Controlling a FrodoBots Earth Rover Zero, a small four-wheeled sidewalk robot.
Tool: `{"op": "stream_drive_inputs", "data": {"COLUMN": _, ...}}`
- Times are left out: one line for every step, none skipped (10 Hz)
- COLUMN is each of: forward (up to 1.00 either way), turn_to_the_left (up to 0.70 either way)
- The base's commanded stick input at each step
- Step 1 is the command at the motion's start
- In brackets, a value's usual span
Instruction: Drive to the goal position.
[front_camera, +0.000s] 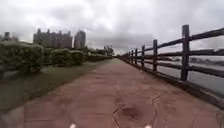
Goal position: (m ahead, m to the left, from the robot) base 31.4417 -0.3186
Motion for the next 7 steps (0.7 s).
{"op": "stream_drive_inputs", "data": {"forward": 0.3, "turn_to_the_left": 0.0}}
{"op": "stream_drive_inputs", "data": {"forward": 0.0, "turn_to_the_left": 0.0}}
{"op": "stream_drive_inputs", "data": {"forward": 0.0, "turn_to_the_left": 0.0}}
{"op": "stream_drive_inputs", "data": {"forward": 0.0, "turn_to_the_left": 0.0}}
{"op": "stream_drive_inputs", "data": {"forward": 0.0, "turn_to_the_left": 0.0}}
{"op": "stream_drive_inputs", "data": {"forward": 0.0, "turn_to_the_left": 0.0}}
{"op": "stream_drive_inputs", "data": {"forward": 0.0, "turn_to_the_left": 0.0}}
